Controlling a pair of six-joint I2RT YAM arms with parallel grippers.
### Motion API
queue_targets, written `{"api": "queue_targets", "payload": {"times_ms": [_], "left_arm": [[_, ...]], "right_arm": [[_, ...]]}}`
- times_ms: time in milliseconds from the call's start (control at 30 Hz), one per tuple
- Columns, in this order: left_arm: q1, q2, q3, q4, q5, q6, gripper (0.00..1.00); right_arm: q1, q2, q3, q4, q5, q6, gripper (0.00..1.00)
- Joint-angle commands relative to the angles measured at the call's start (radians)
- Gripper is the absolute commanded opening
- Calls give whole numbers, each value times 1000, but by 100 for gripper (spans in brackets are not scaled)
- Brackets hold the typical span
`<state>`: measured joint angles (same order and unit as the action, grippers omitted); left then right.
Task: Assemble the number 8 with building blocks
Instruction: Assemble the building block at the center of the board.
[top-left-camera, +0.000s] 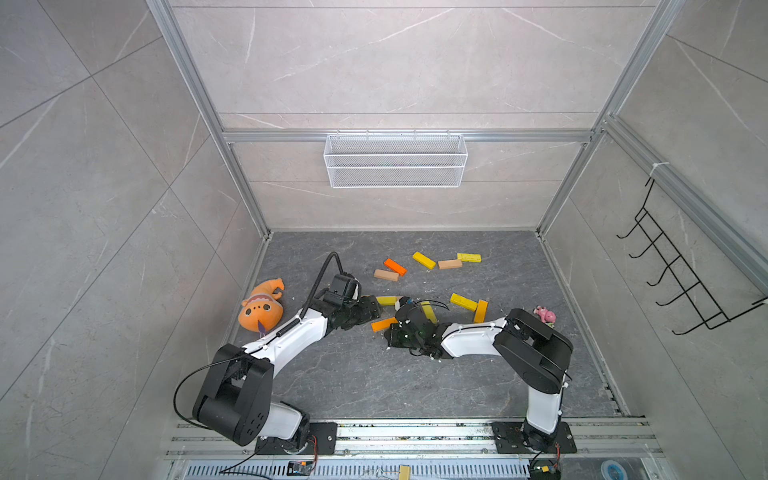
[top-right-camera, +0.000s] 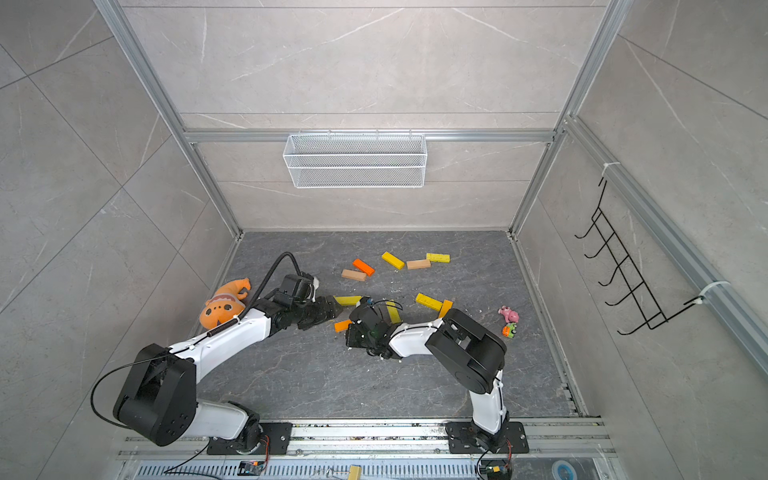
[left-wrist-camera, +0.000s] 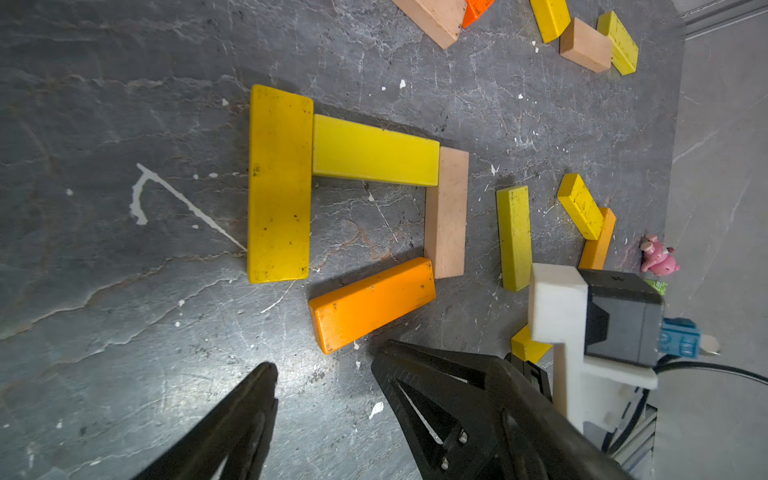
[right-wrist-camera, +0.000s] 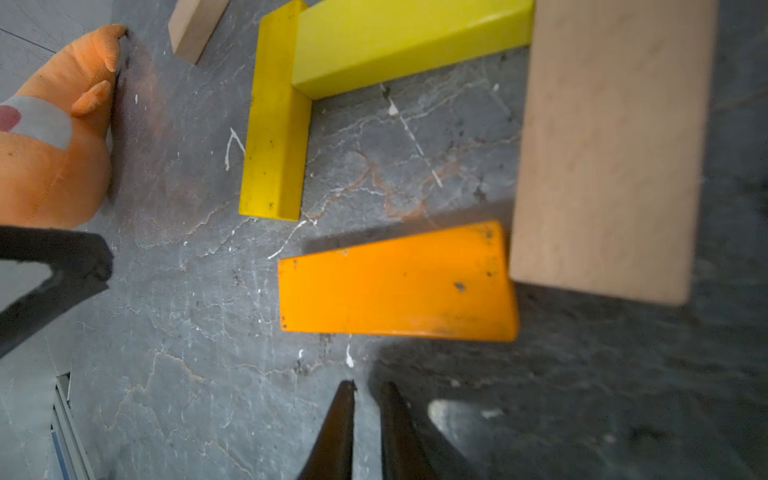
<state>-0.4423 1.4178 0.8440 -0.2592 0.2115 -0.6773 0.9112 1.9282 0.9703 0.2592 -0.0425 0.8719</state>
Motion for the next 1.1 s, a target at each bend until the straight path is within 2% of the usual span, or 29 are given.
{"api": "queue_targets", "payload": {"times_ms": [0, 1067], "left_arm": [[14, -37, -6, -12, -4, 18, 82], [40, -55, -26, -14, 6, 25, 82]], "right_arm": [[11, 37, 39, -17, -12, 1, 17], [18, 130, 165, -77, -1, -13, 13]]}}
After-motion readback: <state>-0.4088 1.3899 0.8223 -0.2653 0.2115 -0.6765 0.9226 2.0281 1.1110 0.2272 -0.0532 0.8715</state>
